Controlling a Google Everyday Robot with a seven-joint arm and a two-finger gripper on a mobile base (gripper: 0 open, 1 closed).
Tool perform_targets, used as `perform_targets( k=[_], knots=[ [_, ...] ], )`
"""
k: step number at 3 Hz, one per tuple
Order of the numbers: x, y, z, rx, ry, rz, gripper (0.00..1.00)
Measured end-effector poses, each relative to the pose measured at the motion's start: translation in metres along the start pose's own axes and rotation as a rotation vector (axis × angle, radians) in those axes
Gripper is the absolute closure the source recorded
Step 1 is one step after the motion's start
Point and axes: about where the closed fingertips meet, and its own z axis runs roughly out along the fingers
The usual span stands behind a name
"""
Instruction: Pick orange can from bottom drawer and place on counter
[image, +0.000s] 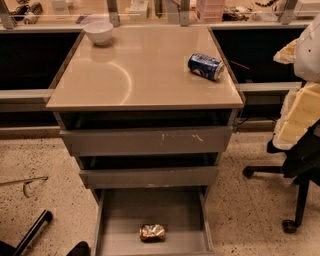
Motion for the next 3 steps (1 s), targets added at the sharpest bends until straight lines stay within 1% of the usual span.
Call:
perform_targets(
  k=[1, 2, 3],
  knots=[
    [0.0, 0.0, 0.0, 0.0, 0.0, 0.0, 0.0],
    [0.006, 0.019, 0.032, -0.052, 0.002, 0.007, 0.0],
    [0.0, 0.055, 0.092, -0.1, -0.036, 0.002, 0.0]
  ],
)
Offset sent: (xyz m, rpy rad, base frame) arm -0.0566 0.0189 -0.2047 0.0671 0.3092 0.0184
